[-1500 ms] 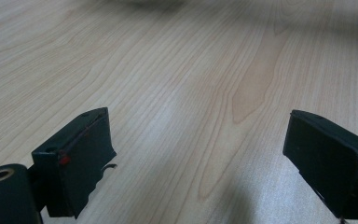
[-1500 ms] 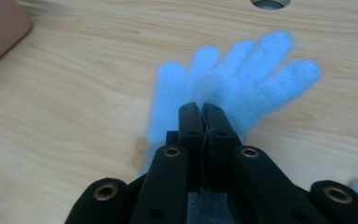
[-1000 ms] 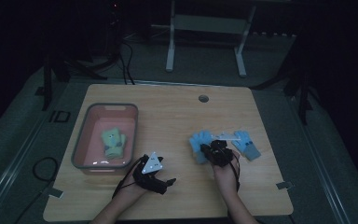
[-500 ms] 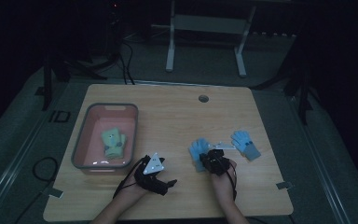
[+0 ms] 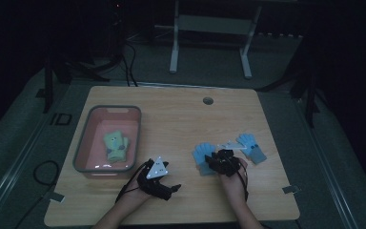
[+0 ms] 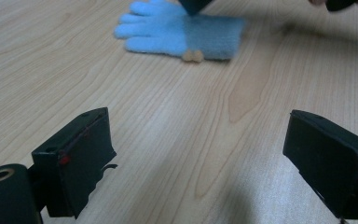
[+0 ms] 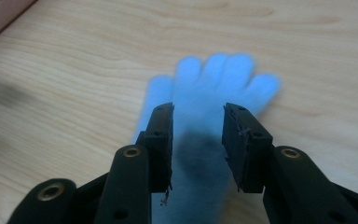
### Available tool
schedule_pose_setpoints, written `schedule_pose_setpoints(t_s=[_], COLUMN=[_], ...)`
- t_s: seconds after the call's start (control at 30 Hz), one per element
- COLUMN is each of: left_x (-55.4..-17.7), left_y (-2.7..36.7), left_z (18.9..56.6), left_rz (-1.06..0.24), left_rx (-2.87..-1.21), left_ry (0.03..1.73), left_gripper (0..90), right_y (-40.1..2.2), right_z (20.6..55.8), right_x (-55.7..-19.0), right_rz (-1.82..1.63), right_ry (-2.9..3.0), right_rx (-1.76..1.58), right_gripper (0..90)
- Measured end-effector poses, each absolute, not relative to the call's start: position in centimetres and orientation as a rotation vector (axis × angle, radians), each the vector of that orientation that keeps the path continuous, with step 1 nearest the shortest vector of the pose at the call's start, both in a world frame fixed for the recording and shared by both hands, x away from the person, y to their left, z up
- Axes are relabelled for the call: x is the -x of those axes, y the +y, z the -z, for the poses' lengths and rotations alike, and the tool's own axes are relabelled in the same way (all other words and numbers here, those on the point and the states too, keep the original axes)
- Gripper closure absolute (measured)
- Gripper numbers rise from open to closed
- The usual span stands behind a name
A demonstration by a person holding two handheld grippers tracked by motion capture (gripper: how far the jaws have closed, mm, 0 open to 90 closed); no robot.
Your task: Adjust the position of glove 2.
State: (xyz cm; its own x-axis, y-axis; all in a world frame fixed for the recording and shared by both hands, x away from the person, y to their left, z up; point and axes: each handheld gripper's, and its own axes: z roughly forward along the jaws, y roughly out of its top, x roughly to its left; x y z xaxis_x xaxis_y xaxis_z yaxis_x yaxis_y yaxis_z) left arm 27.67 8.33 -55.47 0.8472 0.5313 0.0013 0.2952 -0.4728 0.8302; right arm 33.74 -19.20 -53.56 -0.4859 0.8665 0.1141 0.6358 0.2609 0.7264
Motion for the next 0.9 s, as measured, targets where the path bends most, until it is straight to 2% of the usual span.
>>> schedule_pose_setpoints(t_s=[0.33,0.63,0.9], left_x=[-27.5,-27.5,-27.5], left_y=[8.1,8.1,8.0], left_z=[55.5,55.6,55.7], left_rz=[-0.303,-0.289,-0.287], left_rx=[-2.096,-2.098,-2.105], left_ry=[0.581,0.572,0.574], left_gripper=[8.4,8.4,8.4], right_y=[-24.7,-30.7,-34.5], right_z=[51.4,51.0,52.0], right_x=[-35.3,-36.8,-38.4], right_rz=[-1.064,-1.075,-0.975], right_ry=[2.205,2.170,2.199], right_rx=[-1.263,-1.291,-1.273], right_gripper=[67.3,69.2,67.6])
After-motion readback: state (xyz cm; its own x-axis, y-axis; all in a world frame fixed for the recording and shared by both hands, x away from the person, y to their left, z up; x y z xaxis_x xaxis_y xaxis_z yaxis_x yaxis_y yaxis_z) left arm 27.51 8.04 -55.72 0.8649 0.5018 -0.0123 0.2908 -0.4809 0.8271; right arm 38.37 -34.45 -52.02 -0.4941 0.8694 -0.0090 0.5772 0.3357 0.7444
